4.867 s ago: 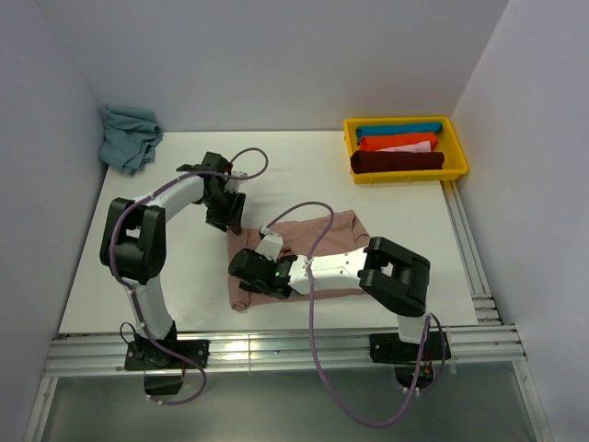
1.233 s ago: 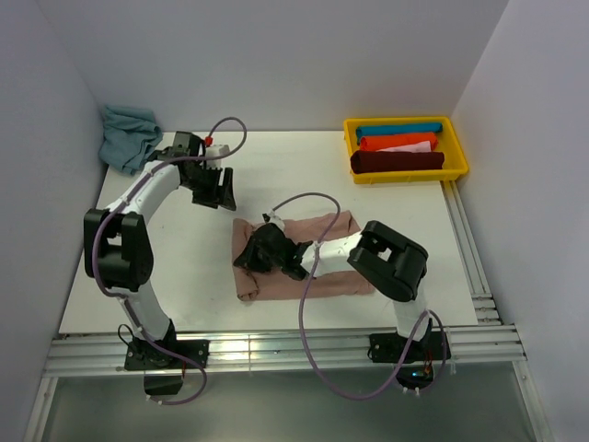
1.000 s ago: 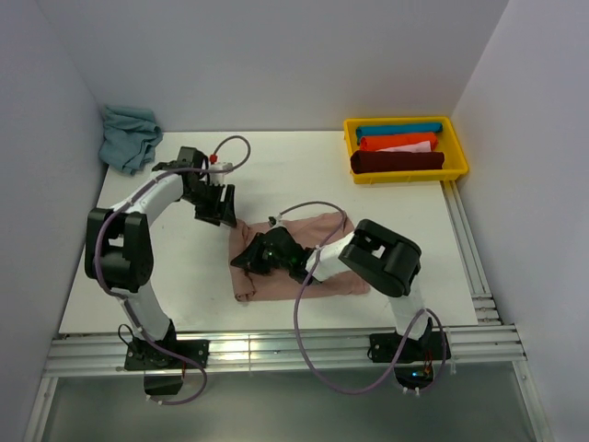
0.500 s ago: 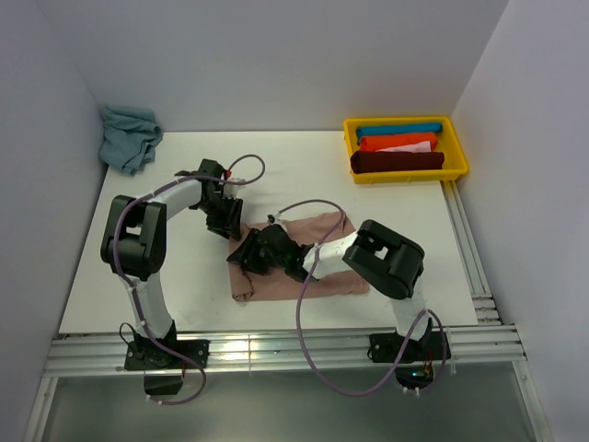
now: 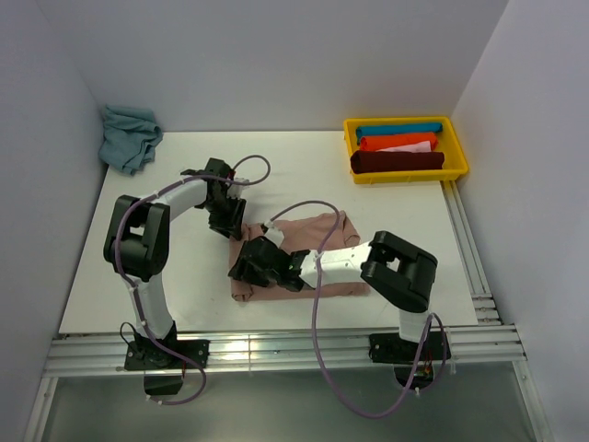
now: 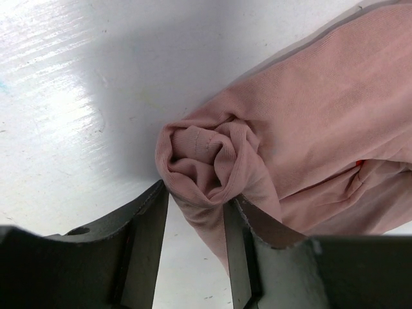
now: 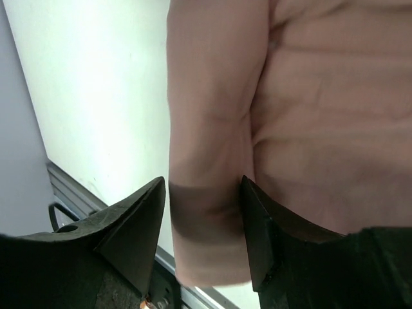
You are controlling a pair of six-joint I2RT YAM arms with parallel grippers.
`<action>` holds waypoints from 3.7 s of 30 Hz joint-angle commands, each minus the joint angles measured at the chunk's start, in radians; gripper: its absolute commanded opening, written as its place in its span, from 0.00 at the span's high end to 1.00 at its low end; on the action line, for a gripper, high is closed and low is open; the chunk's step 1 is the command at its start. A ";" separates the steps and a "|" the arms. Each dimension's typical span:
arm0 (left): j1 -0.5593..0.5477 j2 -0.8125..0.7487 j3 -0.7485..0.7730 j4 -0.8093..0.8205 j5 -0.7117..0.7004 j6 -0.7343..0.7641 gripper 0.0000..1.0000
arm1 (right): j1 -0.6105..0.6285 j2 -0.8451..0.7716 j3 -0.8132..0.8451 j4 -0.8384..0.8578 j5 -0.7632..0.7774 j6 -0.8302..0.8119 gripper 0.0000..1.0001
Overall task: Roll the t-shirts
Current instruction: Roll the tshirt
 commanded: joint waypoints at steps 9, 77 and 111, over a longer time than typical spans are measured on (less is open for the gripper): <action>-0.020 0.033 0.035 0.022 -0.072 -0.001 0.56 | 0.074 -0.033 -0.046 0.024 0.032 0.044 0.45; -0.035 0.029 0.046 0.009 -0.078 0.008 0.55 | 0.053 0.225 0.555 -0.606 0.348 -0.210 0.47; 0.072 -0.121 0.212 -0.015 0.129 -0.055 0.30 | 0.067 0.353 0.571 -0.706 0.301 -0.193 0.69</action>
